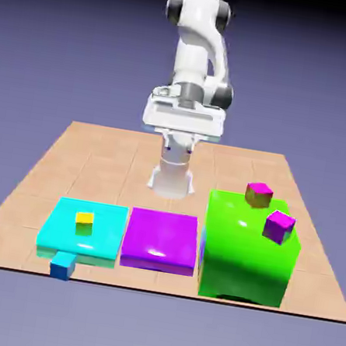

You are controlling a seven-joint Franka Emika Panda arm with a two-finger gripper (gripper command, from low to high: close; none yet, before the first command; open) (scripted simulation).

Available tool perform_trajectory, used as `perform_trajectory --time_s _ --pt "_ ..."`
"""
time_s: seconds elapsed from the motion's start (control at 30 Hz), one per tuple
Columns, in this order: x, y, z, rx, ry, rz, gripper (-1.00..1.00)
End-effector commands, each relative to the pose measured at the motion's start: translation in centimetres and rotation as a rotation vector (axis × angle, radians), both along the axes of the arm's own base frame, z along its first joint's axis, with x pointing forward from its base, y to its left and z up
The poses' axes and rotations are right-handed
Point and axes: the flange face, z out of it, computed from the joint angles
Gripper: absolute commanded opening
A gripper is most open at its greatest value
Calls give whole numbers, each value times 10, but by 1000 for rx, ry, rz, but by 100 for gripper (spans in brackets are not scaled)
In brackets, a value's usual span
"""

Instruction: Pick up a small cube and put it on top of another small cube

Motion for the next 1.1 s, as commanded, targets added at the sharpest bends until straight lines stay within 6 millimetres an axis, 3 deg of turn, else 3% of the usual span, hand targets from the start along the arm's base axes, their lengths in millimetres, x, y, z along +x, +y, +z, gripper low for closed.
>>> perform_trajectory --time_s 0.0,0.23,0.47,0.8,1.07 --pt "9 -7 -5 11 36 -10 0" --pt "69 -60 -47 81 281 -79 0" --pt "113 -115 -103 132 509 -139 0" --pt "152 -191 -181 165 789 -200 0" --pt "172 -238 -231 148 975 -217 0"
